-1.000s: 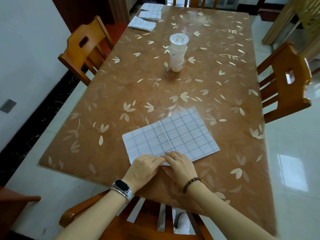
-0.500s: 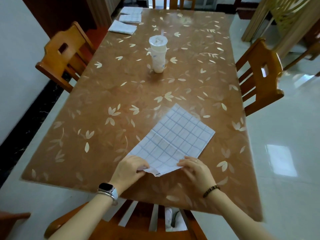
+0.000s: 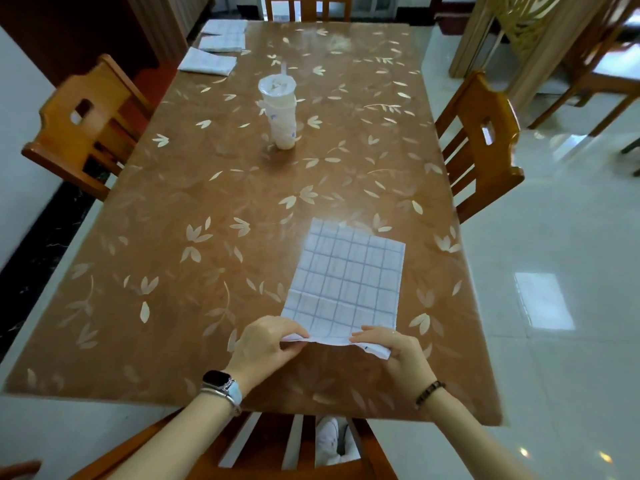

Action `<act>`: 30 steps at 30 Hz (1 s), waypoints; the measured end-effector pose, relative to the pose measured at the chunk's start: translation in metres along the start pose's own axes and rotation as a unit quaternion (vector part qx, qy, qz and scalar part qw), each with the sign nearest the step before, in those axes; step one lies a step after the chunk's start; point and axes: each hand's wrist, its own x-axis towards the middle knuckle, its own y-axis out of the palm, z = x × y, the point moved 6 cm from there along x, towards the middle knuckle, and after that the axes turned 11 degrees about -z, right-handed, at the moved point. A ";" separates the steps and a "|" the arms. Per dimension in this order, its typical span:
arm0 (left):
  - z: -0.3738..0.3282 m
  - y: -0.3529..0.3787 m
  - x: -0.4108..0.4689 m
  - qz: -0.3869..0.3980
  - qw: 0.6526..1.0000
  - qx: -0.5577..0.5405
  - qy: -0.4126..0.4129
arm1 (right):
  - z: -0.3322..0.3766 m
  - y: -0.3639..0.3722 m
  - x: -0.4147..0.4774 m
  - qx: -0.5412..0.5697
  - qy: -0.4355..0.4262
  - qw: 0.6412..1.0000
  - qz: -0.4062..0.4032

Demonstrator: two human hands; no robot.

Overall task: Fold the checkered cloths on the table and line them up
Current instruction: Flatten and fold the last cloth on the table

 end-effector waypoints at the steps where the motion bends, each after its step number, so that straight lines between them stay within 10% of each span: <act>1: 0.008 -0.001 -0.002 -0.006 1.000 -0.006 -0.029 | -0.003 -0.006 0.000 0.024 0.019 1.000 -0.002; 9: 0.032 0.011 -0.001 -0.010 0.978 -0.126 -0.163 | -0.027 -0.036 -0.005 0.180 0.169 0.968 -0.043; 19: 0.015 0.032 0.020 0.086 0.958 -0.189 -0.197 | -0.034 -0.059 0.011 0.183 0.204 0.958 -0.091; 30: 0.023 0.043 0.065 0.008 0.927 -0.231 -0.295 | -0.054 -0.071 0.056 0.164 0.226 0.951 -0.130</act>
